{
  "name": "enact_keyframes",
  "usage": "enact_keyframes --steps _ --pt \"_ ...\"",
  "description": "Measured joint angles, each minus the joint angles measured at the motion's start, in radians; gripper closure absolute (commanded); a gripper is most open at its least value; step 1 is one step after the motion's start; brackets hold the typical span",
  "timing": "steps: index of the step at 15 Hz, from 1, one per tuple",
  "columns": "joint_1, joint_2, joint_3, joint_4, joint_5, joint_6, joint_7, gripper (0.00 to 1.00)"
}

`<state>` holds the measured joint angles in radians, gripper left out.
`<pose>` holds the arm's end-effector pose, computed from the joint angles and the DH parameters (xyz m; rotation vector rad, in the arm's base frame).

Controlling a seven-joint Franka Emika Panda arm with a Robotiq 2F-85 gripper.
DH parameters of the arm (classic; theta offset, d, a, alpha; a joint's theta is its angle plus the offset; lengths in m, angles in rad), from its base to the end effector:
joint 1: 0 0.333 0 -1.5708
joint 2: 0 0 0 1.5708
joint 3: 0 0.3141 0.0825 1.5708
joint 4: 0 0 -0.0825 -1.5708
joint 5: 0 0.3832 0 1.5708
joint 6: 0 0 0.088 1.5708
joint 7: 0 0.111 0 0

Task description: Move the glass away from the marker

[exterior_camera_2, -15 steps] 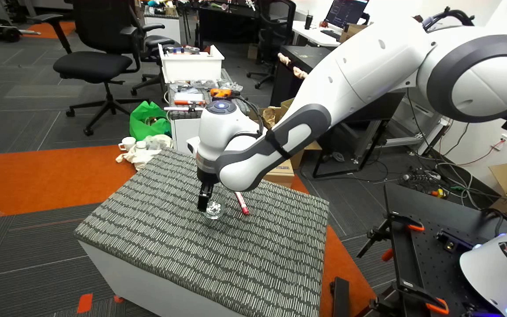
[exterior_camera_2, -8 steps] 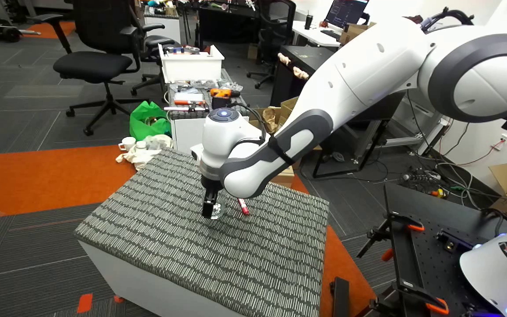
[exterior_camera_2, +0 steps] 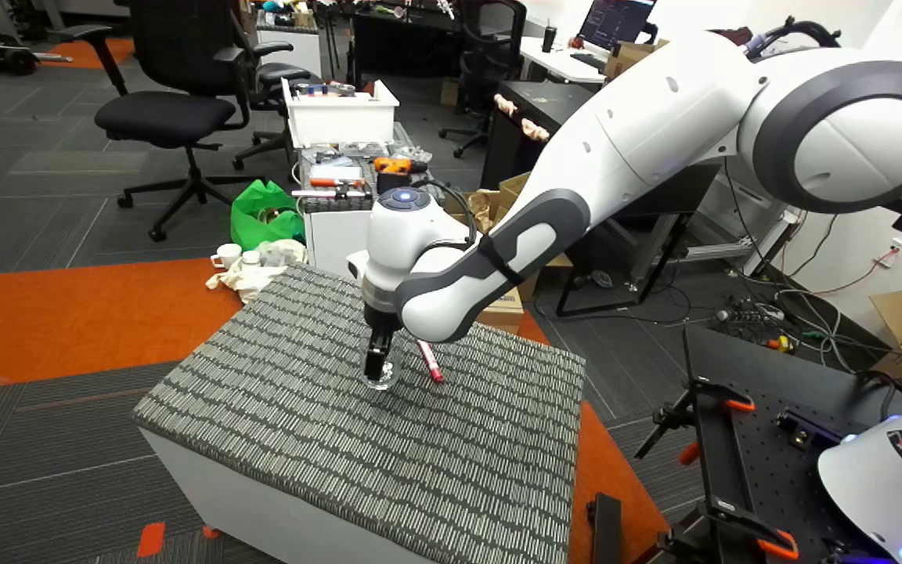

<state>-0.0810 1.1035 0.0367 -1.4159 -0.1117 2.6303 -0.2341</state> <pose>0.7070 -0.0334 0.0373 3.0669 0.4043 0.1660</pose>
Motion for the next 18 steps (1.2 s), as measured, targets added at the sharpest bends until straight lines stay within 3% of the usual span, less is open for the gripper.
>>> enact_keyframes --steps 2,3,4,6,15,18 --pt "-0.01 0.01 0.008 0.011 0.0 -0.006 -0.003 0.0" --pt "-0.011 0.016 0.01 0.017 0.0 -0.009 -0.005 0.05" --pt "-0.012 0.022 0.011 0.023 0.0 -0.012 -0.008 0.26" --pt "-0.012 0.033 0.015 0.034 0.0 -0.017 -0.017 0.3" --pt "-0.013 0.053 0.022 0.064 0.0 -0.02 -0.022 0.99" --pt "-0.013 0.054 0.023 0.071 0.0 -0.02 -0.022 1.0"
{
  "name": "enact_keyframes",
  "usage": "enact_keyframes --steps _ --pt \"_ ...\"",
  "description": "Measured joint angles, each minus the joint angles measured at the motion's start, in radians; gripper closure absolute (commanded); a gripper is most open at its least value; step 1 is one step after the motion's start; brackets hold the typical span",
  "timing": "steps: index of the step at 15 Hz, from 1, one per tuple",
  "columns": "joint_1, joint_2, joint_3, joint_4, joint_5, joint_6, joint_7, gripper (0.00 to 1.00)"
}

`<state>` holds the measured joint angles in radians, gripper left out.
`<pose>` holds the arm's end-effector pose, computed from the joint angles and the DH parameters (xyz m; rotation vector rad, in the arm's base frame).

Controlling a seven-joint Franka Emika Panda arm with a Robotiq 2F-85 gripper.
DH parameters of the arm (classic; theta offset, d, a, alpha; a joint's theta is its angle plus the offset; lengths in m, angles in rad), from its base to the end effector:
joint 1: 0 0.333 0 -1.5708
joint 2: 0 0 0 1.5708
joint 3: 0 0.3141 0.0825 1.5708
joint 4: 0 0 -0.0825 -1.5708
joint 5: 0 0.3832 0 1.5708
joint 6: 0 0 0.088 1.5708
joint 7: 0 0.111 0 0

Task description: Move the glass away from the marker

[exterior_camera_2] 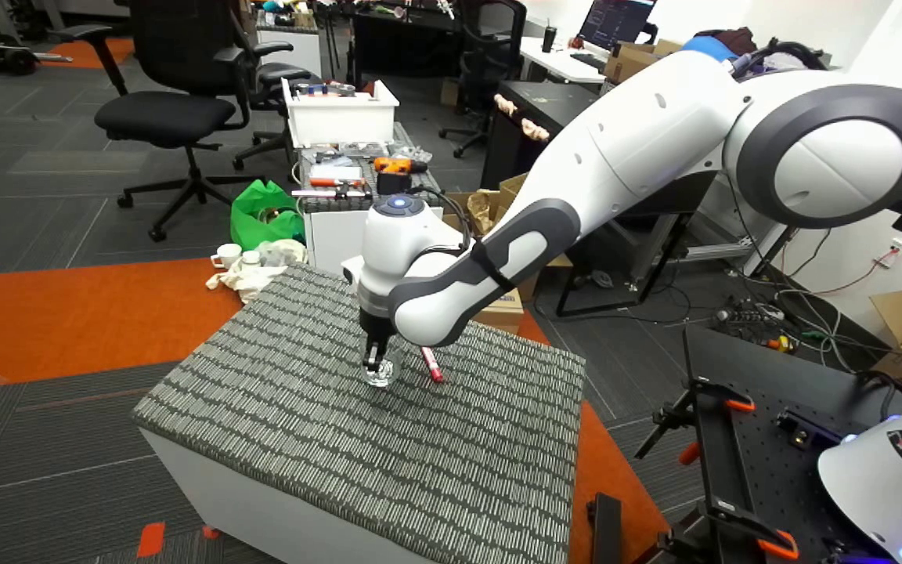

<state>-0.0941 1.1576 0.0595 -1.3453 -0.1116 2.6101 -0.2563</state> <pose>0.7145 -0.0312 0.0251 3.0824 0.4285 0.1675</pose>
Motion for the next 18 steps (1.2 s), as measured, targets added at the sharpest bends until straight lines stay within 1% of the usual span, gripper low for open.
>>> enact_keyframes --steps 1,9,13,18 --pt "0.0 0.0 0.0 0.002 0.0 -0.001 0.0 0.99" --pt "0.004 0.001 0.0 0.01 -0.002 -0.004 0.0 0.99" --pt "0.022 -0.004 -0.004 0.009 -0.007 -0.004 0.0 0.99" --pt "0.057 -0.028 -0.006 -0.02 -0.034 -0.004 0.0 0.99"
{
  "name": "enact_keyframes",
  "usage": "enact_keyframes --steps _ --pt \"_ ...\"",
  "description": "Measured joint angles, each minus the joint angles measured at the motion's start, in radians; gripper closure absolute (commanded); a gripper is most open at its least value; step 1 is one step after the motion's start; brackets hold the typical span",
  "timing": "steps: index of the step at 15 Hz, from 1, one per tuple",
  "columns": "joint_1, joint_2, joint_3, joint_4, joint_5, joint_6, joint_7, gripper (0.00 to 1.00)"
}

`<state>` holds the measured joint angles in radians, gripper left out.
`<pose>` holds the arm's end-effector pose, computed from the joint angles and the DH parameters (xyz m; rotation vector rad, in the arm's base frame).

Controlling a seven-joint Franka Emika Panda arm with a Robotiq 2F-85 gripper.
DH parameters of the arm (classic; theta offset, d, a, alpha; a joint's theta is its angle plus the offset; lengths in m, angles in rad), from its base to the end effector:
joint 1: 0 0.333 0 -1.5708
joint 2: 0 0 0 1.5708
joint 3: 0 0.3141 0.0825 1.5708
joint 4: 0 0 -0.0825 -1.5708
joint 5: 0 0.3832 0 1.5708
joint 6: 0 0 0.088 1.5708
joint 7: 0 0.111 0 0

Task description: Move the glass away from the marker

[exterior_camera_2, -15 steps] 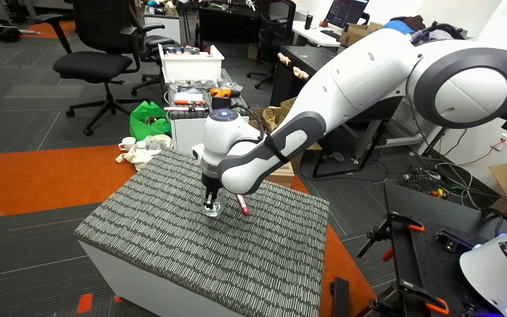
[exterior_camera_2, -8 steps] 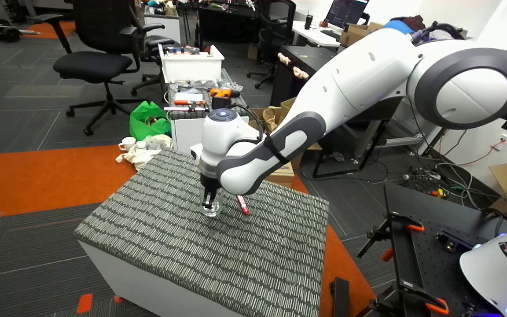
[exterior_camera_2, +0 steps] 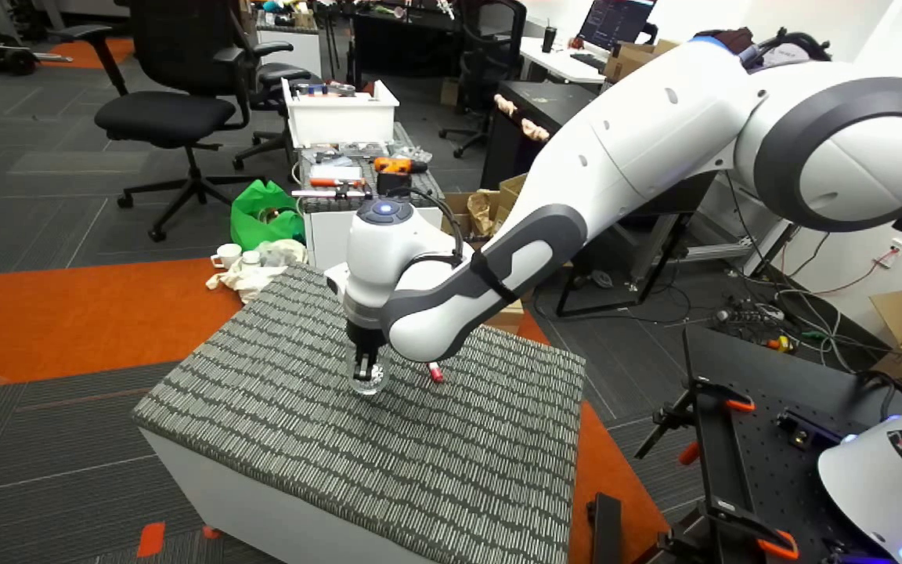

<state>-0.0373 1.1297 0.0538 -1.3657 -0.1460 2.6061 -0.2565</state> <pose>0.7158 0.0070 0.0364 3.0390 0.5543 0.1676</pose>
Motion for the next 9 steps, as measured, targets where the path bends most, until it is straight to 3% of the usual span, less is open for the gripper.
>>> enact_keyframes --steps 9 --pt "0.038 -0.05 0.033 -0.113 -0.041 -0.002 -0.107 0.99"
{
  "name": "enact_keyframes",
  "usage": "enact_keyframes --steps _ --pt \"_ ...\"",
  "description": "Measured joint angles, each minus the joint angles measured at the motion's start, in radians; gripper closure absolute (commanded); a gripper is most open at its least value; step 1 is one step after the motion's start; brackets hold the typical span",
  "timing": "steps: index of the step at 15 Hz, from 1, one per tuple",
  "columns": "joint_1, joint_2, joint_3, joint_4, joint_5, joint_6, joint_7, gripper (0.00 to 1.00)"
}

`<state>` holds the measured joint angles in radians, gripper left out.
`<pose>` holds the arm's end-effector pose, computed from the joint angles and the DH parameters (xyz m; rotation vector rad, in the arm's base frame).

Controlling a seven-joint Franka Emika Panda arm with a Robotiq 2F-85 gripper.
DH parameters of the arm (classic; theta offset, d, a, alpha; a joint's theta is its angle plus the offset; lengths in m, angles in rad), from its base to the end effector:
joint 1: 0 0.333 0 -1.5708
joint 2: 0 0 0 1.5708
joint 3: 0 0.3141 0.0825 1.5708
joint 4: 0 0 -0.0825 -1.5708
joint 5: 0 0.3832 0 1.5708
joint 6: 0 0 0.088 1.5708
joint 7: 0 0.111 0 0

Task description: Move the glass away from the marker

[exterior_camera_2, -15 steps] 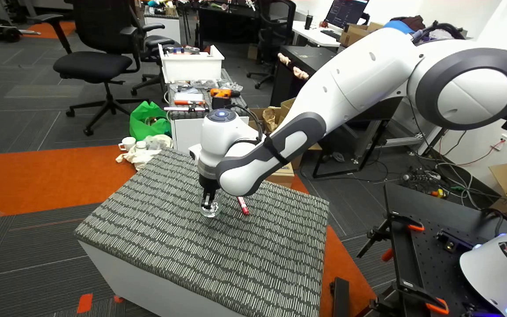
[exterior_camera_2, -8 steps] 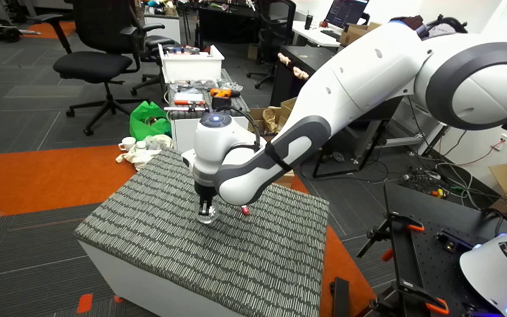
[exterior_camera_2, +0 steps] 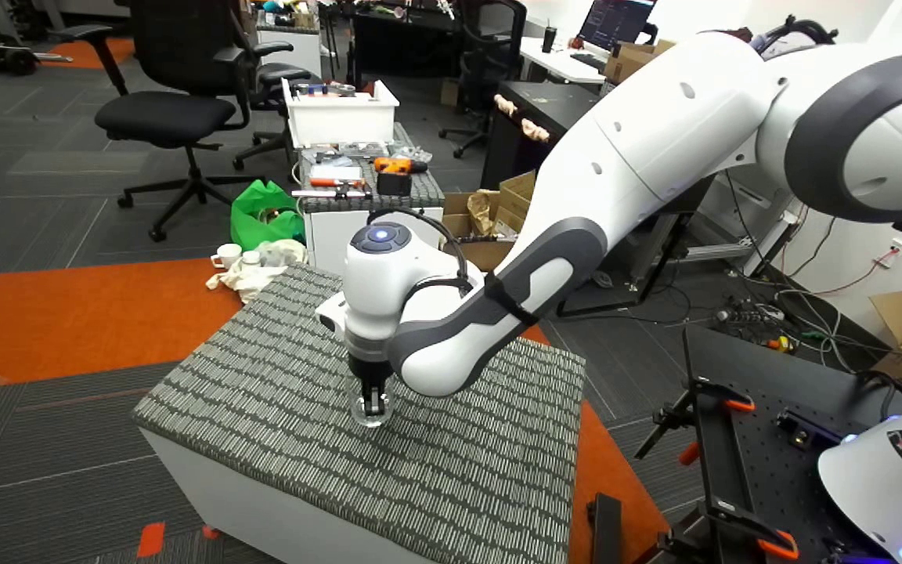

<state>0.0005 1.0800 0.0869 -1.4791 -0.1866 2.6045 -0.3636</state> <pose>0.6871 0.0554 0.0288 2.9881 0.8613 0.0754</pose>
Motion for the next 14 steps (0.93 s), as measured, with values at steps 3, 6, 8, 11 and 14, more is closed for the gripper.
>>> enact_keyframes --steps 3,6,8,11,14 --pt "0.001 -0.013 0.019 -0.034 -0.009 0.0 -0.049 0.99" --pt "0.002 -0.022 0.032 -0.055 -0.017 0.0 -0.082 0.99" --pt "0.002 -0.025 0.034 -0.062 -0.025 0.0 -0.086 0.98" --pt "0.002 -0.026 0.034 -0.064 -0.03 -0.001 -0.086 0.62" --pt "0.002 -0.026 0.034 -0.064 -0.03 -0.002 -0.086 0.4"
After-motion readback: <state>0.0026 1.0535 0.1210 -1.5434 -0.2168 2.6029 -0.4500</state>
